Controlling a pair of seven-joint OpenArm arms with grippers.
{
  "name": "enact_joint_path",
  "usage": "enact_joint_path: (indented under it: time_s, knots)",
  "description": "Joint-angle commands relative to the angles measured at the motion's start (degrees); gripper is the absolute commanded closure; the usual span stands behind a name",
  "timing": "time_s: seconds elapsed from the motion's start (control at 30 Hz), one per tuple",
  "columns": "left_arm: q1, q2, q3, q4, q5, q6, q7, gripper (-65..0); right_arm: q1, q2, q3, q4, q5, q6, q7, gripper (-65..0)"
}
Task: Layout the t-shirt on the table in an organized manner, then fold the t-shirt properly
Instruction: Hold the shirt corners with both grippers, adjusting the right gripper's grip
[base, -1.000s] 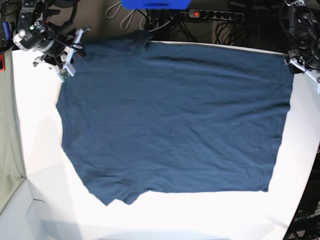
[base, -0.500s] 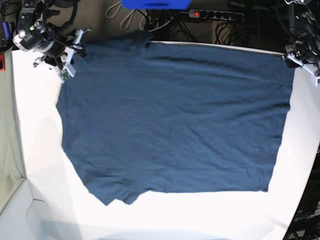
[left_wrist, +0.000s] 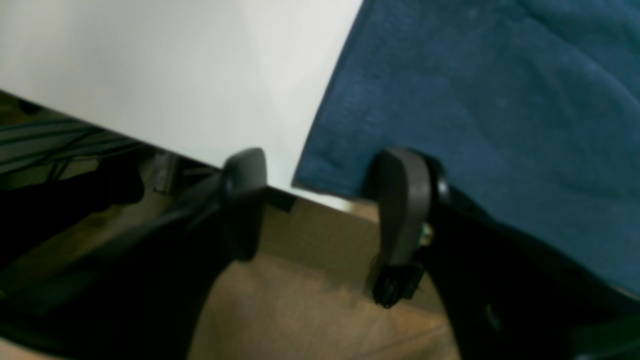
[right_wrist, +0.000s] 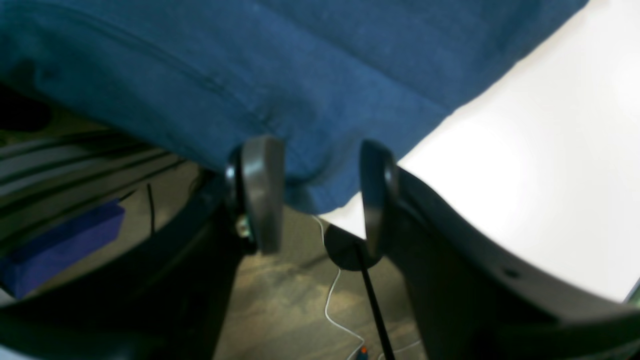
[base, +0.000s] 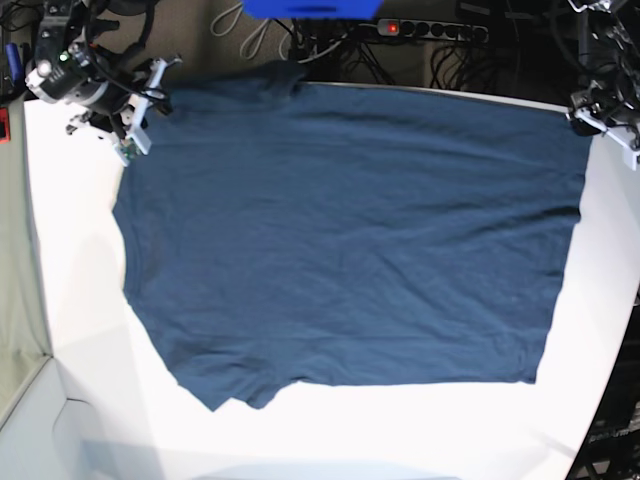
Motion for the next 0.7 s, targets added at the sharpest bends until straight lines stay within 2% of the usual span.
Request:
enact_joint_path:
  time_s: [0.0, 0.1, 0.17, 0.33, 0.67]
  knots:
    - [0.3, -0.5, 0.0, 0.0, 0.4, -0.5, 1.3, -28.2, 0.0, 0.5, 0.3, 0.7, 0.5, -0.1, 0.8, -26.2]
    - [0.3, -0.4, 0.0, 0.0, 0.4, -0.5, 1.3, -11.3, -0.2, 0.5, 0.2, 0.7, 0.5, -0.1, 0.7, -26.2]
    - [0.3, 0.4, 0.0, 0.0, 0.4, -0.6, 1.3, -4.0, -0.4, 0.4, 0.2, 0.7, 0.5, -0.1, 0.5, -26.5]
    - [0.5, 1.1, 0.0, 0.5, 0.4, -0.6, 1.3, -0.2, -0.6, 0.2, 0.1, 1.0, 0.6, -0.1, 0.2, -26.5]
    - [0.3, 1.1, 0.0, 0.6, 0.4, -0.6, 1.3, 0.0, -2.8, -3.4, -0.3, 0.9, 0.6, -0.1, 0.2, -26.7]
